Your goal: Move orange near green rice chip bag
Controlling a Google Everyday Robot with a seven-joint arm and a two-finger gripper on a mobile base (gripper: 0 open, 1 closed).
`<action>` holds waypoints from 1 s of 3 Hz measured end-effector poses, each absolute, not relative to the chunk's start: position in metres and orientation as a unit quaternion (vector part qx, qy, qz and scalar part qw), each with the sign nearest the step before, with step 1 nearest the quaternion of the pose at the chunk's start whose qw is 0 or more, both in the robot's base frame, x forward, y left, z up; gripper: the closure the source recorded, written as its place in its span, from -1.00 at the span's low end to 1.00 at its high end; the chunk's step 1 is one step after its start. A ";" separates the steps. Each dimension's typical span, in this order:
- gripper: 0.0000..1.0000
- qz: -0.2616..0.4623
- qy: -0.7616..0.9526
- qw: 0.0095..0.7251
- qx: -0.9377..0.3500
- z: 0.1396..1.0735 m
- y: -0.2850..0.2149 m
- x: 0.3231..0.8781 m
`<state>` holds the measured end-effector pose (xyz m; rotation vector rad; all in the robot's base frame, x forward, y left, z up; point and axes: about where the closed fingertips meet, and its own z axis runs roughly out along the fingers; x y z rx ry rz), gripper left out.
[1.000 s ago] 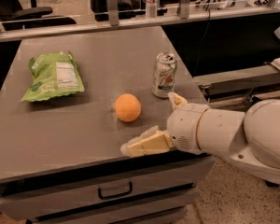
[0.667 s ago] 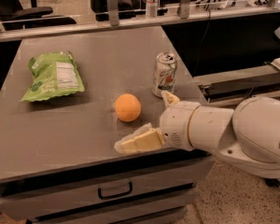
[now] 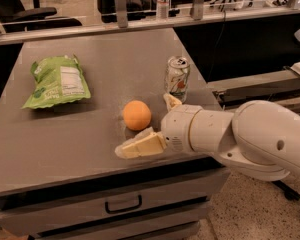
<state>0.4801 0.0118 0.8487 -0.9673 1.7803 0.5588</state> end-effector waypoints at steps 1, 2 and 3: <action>-1.00 0.232 0.733 0.500 -0.398 0.843 0.017 0.488; -0.67 0.233 0.730 0.506 -0.396 0.841 0.021 0.495; -0.20 0.236 0.727 0.509 -0.396 0.840 0.024 0.498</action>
Offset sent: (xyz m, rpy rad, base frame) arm 0.0247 0.0100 -0.0146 0.0356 -0.0216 -0.0114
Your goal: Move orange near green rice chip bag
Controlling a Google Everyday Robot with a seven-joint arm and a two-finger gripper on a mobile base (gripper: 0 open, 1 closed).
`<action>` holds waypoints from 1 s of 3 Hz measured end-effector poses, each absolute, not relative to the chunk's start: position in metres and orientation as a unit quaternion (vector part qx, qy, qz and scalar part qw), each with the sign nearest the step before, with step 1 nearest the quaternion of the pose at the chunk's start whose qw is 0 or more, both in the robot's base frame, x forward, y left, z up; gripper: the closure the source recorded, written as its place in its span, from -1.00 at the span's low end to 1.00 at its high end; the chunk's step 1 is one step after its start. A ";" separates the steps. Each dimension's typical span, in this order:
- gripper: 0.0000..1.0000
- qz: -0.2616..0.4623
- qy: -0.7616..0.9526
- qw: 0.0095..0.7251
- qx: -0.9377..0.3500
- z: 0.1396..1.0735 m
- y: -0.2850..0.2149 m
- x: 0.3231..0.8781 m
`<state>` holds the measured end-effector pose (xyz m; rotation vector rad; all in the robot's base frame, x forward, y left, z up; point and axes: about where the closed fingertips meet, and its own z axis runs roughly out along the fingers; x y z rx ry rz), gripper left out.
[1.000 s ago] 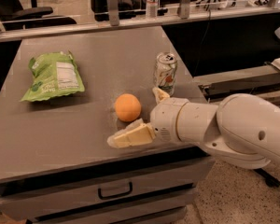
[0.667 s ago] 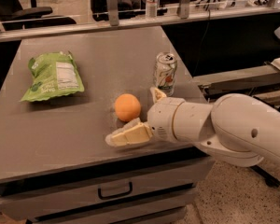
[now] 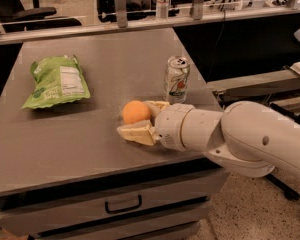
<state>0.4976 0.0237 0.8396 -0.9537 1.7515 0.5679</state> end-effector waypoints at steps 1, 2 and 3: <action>0.25 0.238 0.724 0.514 -0.394 0.842 0.027 0.502; 0.72 0.240 0.716 0.525 -0.392 0.847 0.039 0.517; 1.00 0.242 0.704 0.538 -0.396 0.854 0.056 0.543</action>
Offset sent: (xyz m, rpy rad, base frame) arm 0.0439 0.0264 0.0107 0.0612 -0.0524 -0.0078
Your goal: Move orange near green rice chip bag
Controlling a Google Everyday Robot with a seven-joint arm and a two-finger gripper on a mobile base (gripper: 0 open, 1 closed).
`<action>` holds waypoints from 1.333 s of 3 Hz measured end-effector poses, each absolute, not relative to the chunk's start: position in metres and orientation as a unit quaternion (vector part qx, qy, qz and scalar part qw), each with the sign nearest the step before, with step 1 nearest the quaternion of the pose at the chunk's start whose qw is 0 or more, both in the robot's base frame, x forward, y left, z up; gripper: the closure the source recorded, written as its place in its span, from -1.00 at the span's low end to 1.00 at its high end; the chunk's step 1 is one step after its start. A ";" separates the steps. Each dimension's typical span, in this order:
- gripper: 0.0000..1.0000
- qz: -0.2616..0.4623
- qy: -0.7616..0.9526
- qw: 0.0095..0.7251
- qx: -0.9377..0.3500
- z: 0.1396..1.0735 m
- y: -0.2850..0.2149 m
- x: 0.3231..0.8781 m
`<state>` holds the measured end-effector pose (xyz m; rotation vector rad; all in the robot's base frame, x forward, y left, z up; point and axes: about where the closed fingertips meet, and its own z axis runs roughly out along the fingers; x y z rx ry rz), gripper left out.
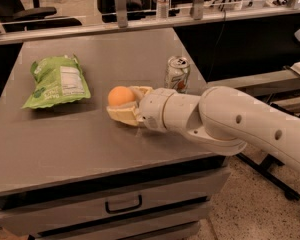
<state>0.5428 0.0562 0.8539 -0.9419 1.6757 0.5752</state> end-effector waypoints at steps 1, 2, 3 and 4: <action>1.00 0.253 0.688 0.542 -0.410 0.858 0.082 0.564; 1.00 0.267 0.671 0.544 -0.427 0.862 0.110 0.582; 1.00 0.280 0.655 0.547 -0.440 0.865 0.133 0.598; 0.71 0.300 0.644 0.541 -0.450 0.865 0.148 0.606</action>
Offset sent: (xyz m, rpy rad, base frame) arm 0.0656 0.0860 0.0119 0.0424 -0.0606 0.1549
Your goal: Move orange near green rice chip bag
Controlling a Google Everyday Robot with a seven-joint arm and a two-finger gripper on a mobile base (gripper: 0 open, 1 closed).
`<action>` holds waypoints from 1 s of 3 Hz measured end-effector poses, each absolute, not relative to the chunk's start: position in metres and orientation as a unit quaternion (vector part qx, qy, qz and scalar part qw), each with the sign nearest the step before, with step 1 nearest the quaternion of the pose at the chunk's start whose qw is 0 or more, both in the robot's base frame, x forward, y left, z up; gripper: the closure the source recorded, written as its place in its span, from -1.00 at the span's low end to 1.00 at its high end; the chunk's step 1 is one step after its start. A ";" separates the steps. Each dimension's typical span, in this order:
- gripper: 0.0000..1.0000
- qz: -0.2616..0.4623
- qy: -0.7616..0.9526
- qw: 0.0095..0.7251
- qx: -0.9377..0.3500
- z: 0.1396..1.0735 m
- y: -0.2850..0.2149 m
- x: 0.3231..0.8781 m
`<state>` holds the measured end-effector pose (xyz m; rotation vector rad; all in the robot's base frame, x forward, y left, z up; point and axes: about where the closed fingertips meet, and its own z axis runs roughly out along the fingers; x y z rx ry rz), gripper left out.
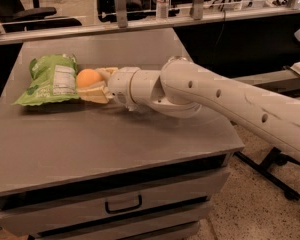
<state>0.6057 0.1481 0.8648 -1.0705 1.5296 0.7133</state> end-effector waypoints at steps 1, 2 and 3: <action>0.24 0.321 0.634 0.531 -0.461 0.862 0.161 0.604; -0.22 0.337 0.630 0.520 -0.468 0.857 0.171 0.599; -0.84 0.349 0.630 0.509 -0.471 0.851 0.177 0.592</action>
Offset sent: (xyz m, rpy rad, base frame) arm -0.0125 0.0301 -0.0161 0.0217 0.0620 0.1253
